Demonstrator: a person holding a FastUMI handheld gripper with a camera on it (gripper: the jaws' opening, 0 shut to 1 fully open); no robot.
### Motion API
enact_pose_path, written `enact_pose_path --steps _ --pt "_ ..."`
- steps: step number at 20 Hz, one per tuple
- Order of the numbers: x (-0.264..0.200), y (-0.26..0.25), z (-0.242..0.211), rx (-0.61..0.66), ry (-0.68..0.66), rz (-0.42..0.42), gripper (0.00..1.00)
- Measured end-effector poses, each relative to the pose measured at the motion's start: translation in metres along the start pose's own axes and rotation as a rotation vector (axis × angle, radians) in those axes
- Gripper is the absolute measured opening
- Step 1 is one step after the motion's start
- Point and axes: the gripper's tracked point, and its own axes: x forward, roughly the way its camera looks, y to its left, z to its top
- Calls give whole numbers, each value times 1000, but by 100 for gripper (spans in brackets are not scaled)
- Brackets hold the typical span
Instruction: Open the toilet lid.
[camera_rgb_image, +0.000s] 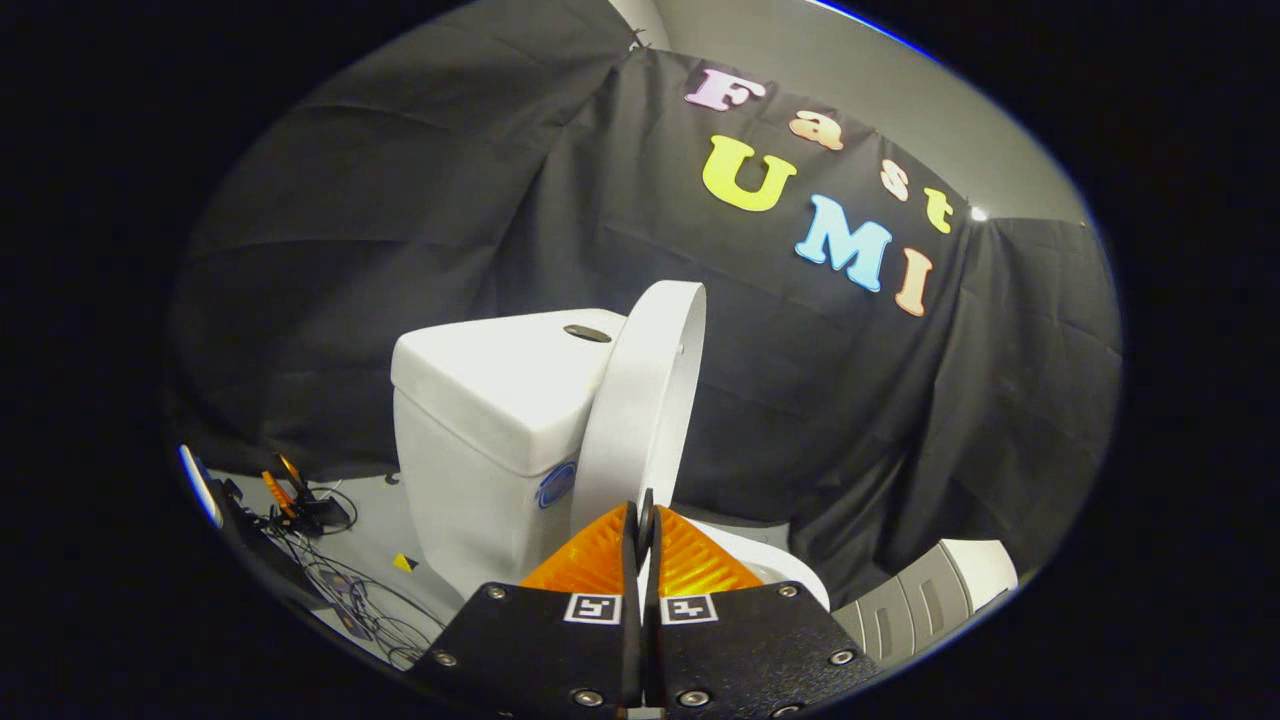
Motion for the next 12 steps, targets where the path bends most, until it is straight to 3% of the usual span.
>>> enact_pose_path --steps 2,4,6,7,9,10,12 --pt "1 3 -1 11 16 26 4" --pt "-2 12 -7 4 55 76 15" --pt "-11 11 -2 44 35 99 35" --pt "-17 13 1 76 15 123 58" --pt "-31 13 10 140 -15 178 88" --pt "-41 7 15 172 -35 193 94" --pt "-59 -14 31 240 -88 213 96"
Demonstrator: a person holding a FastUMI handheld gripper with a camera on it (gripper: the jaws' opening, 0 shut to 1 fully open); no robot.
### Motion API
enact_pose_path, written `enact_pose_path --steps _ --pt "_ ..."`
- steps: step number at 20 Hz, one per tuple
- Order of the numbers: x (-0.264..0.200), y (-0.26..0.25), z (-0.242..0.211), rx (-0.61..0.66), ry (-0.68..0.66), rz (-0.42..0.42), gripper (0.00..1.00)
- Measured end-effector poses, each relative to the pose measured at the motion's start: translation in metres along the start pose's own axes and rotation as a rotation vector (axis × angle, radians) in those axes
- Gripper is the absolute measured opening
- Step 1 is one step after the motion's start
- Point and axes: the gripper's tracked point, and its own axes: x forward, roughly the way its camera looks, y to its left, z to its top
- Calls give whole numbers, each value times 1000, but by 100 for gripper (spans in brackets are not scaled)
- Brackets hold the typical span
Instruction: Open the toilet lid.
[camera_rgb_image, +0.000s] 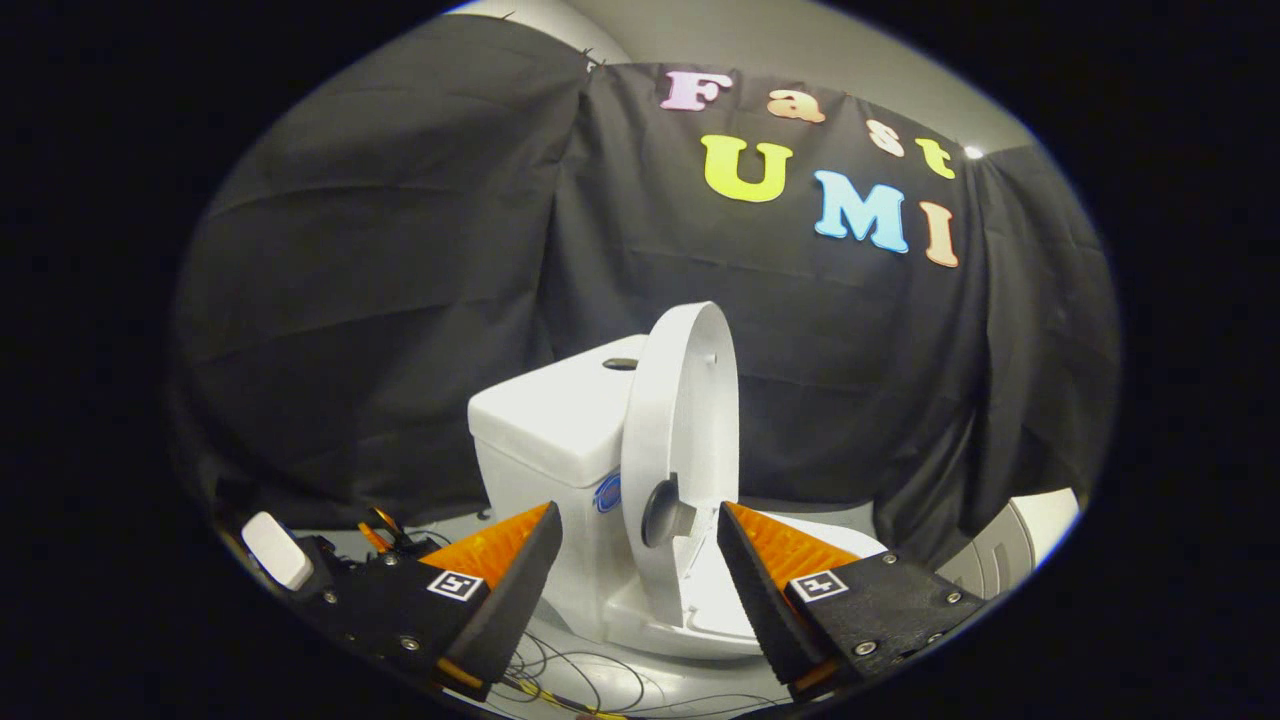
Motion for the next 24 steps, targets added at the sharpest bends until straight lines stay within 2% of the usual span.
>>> enact_pose_path --steps 3,8,12,16,24 --pt "-22 -30 33 59 -98 26 95" --pt "-59 -116 62 140 -229 8 95" --pt "-81 -200 72 85 -287 -86 95" --pt "-98 -259 77 117 -327 -105 95" --pt "-135 -379 78 68 -335 -226 95"
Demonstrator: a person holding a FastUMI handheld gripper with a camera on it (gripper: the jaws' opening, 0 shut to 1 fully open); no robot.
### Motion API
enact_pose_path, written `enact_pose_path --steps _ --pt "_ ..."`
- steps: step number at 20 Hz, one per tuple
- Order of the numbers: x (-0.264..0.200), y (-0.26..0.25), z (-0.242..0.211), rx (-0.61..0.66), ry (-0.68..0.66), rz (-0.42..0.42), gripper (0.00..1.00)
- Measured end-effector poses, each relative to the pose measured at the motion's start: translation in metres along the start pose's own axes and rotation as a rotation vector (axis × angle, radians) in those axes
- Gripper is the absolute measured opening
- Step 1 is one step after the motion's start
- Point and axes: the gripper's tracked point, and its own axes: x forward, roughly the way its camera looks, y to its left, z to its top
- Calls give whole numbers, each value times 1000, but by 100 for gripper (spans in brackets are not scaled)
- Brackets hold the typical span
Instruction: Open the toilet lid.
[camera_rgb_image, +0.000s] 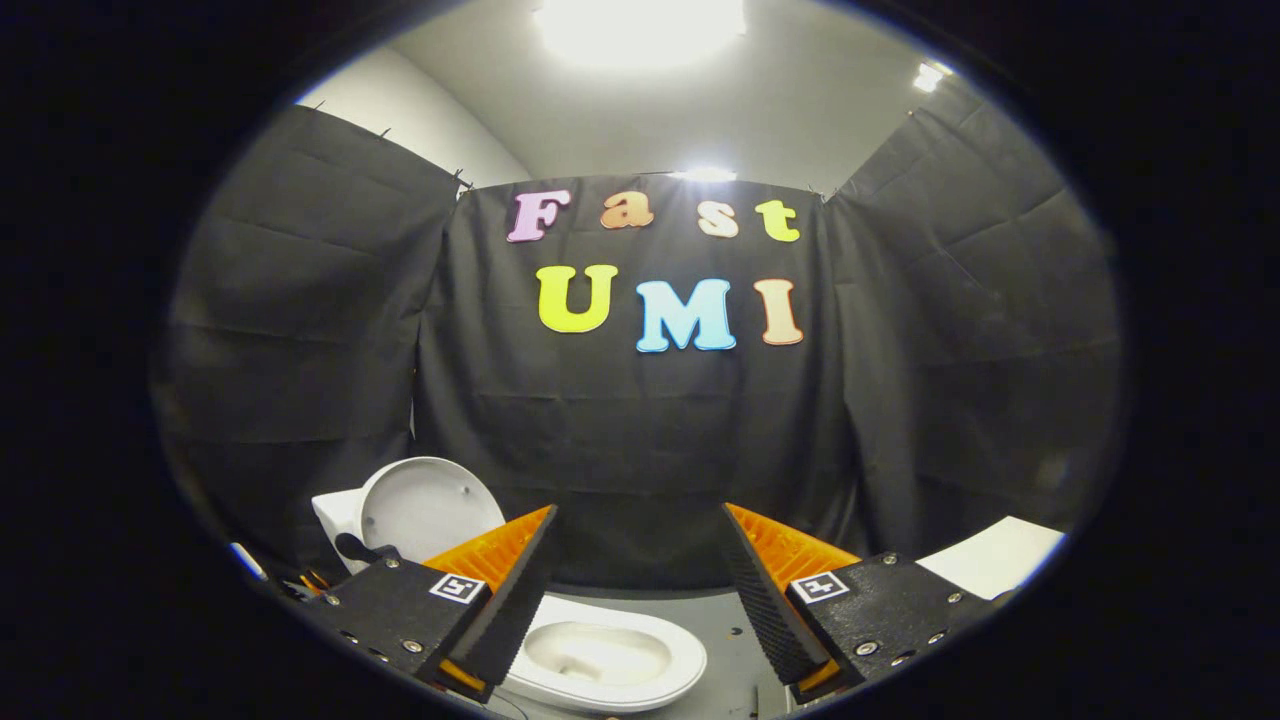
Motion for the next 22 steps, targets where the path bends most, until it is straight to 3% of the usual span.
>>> enact_pose_path --steps 4,7,14,19,22 --pt "-21 -37 -21 -42 24 -29 95" --pt "-41 -33 -34 3 9 24 95" --pt "-64 -36 -37 32 19 -26 95" --pt "-80 -8 -28 2 27 33 95" --pt "-85 21 -16 -38 11 118 95"
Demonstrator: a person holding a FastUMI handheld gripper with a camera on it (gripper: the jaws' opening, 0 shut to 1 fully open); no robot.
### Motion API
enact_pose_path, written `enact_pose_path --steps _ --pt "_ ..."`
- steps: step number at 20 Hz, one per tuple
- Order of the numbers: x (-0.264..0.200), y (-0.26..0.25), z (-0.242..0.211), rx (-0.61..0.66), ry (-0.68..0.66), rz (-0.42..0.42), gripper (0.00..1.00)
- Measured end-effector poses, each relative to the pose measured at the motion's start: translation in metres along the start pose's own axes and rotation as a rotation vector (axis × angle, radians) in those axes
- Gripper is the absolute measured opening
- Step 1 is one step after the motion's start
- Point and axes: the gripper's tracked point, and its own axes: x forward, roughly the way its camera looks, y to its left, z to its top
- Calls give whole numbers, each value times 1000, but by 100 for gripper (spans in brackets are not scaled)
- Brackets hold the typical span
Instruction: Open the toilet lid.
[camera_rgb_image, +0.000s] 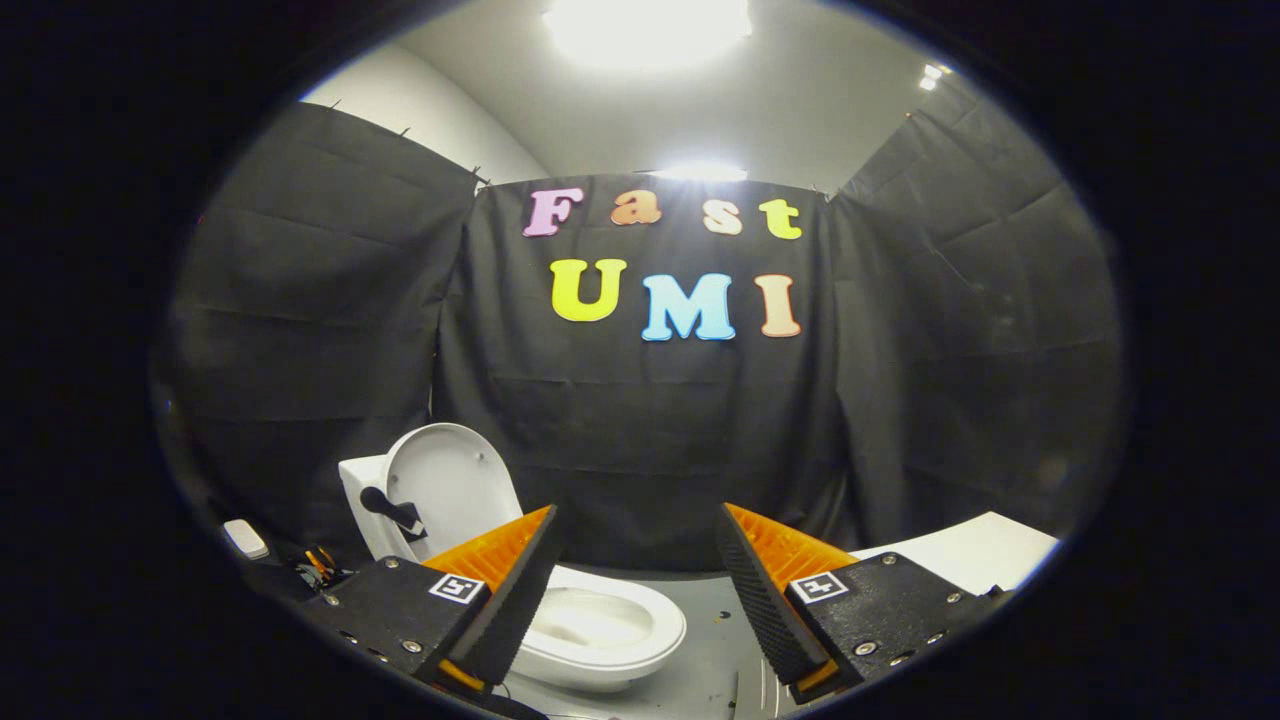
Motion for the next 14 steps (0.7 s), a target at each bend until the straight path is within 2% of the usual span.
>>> enact_pose_path --steps 2,5,9,14 --pt "-2 14 7 -51 -23 42 95" --pt "-7 13 5 -121 -11 34 95" --pt "-9 17 10 -101 -27 37 95" --pt "-11 0 7 -105 -21 -3 95"
